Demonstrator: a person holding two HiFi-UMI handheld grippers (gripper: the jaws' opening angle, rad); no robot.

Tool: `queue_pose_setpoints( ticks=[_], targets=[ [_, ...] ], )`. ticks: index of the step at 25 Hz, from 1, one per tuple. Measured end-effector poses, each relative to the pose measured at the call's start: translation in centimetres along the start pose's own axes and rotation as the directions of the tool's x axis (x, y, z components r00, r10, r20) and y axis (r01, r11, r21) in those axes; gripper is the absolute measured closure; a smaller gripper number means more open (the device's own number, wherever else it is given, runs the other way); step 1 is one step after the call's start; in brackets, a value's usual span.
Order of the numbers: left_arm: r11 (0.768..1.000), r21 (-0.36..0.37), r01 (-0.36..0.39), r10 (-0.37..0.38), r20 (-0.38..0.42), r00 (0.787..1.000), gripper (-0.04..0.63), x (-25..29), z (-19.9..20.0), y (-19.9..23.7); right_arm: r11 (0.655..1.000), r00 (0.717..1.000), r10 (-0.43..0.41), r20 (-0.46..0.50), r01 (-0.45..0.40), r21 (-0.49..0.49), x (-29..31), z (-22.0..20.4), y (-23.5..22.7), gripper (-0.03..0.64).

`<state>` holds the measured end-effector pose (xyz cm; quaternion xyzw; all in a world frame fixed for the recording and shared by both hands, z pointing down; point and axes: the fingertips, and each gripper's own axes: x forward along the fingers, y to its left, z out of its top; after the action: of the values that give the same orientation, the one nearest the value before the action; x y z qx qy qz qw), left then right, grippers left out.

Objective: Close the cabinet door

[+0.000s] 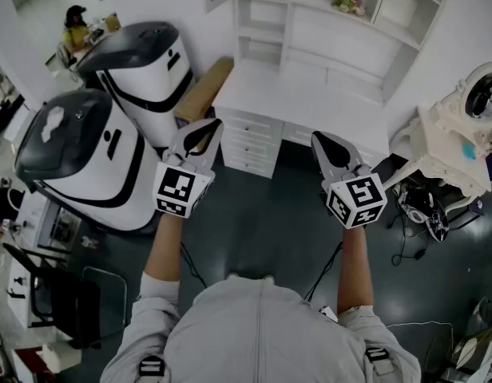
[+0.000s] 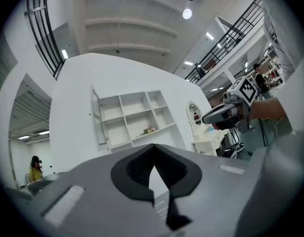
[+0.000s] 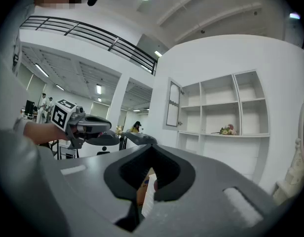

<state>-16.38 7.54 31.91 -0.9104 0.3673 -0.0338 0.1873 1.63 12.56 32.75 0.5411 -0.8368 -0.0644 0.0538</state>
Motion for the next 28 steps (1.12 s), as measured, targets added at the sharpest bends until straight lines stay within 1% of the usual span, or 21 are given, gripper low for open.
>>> queue_pose_setpoints(
  ticks=[3, 6, 9, 14, 17, 21, 28],
  targets=[
    [1.000, 0.001, -0.002, 0.002, 0.004, 1.000, 0.577, 0.2, 0.0, 0.2, 1.000, 1.000, -0.005, 0.018, 0.005, 0.002, 0.0, 0.3, -0.1, 0.616],
    [1.000, -0.017, -0.019, 0.019, 0.004, 1.000, 0.577, 0.4, -0.2, 0.3, 1.000, 0.999, -0.018, 0.034, 0.018, 0.002, -0.2, 0.3, -0.3, 0.615],
    [0.999, -0.039, -0.025, 0.025, -0.004, 1.000, 0.577, 0.5, -0.2, 0.2, 1.000, 1.000, -0.014, 0.027, 0.014, -0.001, -0.2, 0.1, -0.3, 0.615],
    [0.999, -0.045, -0.023, 0.022, -0.011, 1.000, 0.577, 0.2, -0.6, -0.8, 1.000, 1.000, 0.002, 0.019, -0.001, -0.003, -0.6, -0.1, -0.3, 0.615],
    [0.999, -0.048, -0.025, 0.024, -0.020, 1.000, 0.577, 0.3, -0.8, -1.5, 1.000, 1.000, 0.017, 0.012, -0.017, -0.020, -1.0, -0.3, -0.4, 0.615],
    [0.996, -0.062, -0.058, 0.056, -0.033, 0.998, 0.577, 0.3, -0.9, -2.0, 1.000, 1.000, 0.012, 0.019, -0.012, -0.029, -2.0, -0.3, -1.2, 0.615],
    [0.994, -0.074, -0.081, 0.077, -0.053, 0.996, 0.577, 0.2, -1.2, -3.0, 0.999, 0.999, 0.039, 0.023, -0.039, 0.007, -2.5, -1.0, -2.1, 0.615]
  ],
)
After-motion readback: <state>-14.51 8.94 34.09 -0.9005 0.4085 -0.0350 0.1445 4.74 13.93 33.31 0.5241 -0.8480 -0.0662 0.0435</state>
